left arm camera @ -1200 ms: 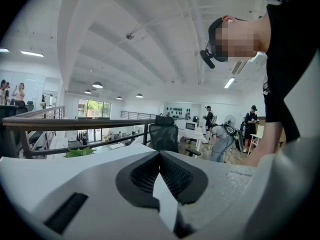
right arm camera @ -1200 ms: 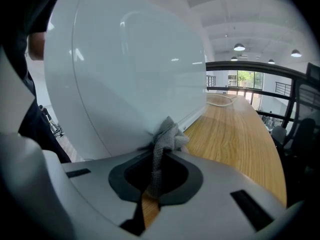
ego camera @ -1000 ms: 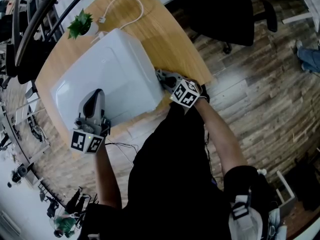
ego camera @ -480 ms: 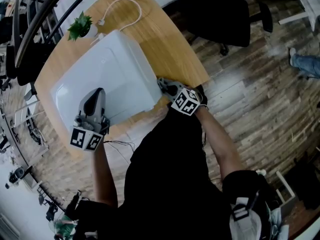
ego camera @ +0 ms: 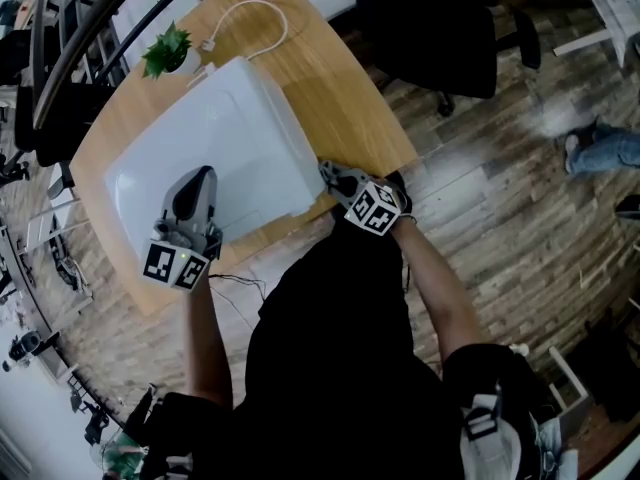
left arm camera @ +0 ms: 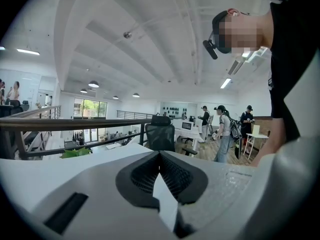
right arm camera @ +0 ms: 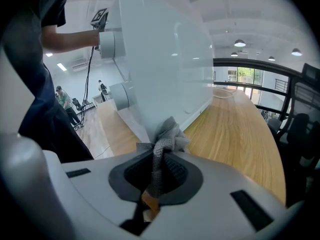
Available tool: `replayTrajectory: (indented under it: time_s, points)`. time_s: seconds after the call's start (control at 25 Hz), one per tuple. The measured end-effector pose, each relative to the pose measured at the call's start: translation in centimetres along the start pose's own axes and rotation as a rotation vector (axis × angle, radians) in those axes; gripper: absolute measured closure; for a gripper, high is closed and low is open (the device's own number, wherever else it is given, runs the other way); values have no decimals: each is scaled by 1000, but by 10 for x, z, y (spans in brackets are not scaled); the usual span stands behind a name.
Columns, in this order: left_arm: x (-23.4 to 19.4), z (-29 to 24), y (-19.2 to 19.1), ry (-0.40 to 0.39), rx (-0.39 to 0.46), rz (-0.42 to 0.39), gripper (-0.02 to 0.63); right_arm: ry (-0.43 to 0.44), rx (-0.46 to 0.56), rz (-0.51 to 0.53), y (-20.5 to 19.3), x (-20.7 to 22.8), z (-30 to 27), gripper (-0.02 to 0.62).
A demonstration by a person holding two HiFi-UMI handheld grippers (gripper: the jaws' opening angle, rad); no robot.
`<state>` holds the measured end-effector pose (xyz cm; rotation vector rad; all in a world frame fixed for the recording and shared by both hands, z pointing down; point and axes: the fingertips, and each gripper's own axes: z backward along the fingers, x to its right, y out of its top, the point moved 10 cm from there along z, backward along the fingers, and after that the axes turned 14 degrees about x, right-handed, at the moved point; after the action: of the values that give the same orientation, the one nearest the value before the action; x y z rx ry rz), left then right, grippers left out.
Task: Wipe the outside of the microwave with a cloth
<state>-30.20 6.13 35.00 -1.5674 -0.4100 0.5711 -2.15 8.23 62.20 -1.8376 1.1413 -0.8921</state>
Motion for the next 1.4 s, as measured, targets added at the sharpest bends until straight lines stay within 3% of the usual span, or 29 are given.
replayTrajectory:
  time_s: [0.28,0.48,0.64,1.08,1.4]
  points:
    - [1,1,1,-11,5,-4,604,-15,-1,-26,-1,-2,1,578]
    - [4,2,0,-16,18,-7,604,-57,55,-134,0,7,7,577]
    - [3,3,2,-18,28,-14,603,-60,37,-85,16,7,11,577]
    - [7,8,6,-42,68,-21,604,-191,154,83,125,22,73,575]
    - [9,10,5,-109,88,-33,603,-227,249,176,207,0,95,575]
